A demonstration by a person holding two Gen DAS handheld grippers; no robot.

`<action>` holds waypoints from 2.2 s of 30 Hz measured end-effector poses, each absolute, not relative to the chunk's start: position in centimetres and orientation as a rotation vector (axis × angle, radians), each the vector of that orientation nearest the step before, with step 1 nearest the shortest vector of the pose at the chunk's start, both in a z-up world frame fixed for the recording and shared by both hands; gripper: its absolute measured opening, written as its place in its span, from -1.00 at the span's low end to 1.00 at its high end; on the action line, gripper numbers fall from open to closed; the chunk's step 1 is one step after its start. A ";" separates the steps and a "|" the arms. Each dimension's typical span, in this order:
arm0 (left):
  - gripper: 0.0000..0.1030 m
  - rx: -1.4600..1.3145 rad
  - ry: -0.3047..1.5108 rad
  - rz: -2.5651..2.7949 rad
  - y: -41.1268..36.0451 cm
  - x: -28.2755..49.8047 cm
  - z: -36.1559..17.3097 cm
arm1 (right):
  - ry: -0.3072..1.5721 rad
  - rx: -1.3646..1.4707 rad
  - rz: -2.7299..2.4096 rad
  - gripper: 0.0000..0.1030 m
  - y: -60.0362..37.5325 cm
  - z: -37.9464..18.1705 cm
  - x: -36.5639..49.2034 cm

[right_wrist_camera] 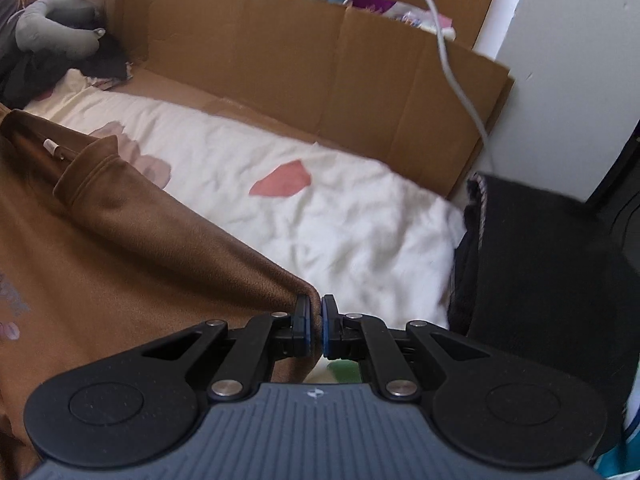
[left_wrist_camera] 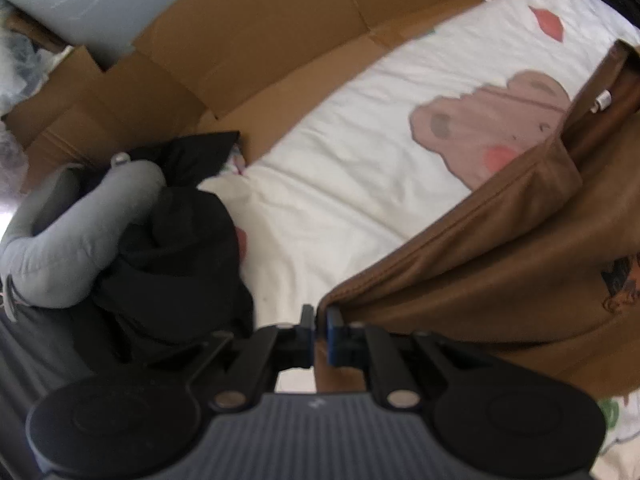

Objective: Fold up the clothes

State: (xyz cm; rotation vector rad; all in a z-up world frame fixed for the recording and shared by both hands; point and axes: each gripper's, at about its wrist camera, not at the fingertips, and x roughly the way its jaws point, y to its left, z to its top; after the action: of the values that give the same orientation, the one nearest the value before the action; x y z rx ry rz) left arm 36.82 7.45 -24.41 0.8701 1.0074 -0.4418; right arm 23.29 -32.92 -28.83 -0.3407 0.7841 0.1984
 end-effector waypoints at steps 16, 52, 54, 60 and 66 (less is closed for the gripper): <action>-0.89 0.717 0.904 -0.371 7.0 40.5 -25.2 | 0.758 -0.436 0.158 -0.93 -31.6 -28.3 28.7; -1.00 0.578 0.965 0.036 12.3 48.6 -30.5 | 0.926 -0.643 0.112 -0.93 -21.6 -33.0 48.3; -1.00 0.468 0.995 -0.014 13.7 48.9 -29.8 | 0.932 -0.642 0.100 -0.93 -21.3 -33.2 48.6; -0.85 0.472 0.989 -0.195 11.7 47.4 -29.5 | 0.958 -0.553 0.073 -0.56 -21.9 -33.9 48.9; -0.01 0.459 0.925 -0.289 9.5 46.7 -29.3 | 0.894 -0.471 0.259 -0.29 -22.2 -31.6 48.2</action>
State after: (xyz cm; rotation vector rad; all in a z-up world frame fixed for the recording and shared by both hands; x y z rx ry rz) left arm 46.72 9.49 -29.27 0.4586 0.9255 -0.2893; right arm 48.20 -22.20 -31.62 -0.4707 0.8939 0.2594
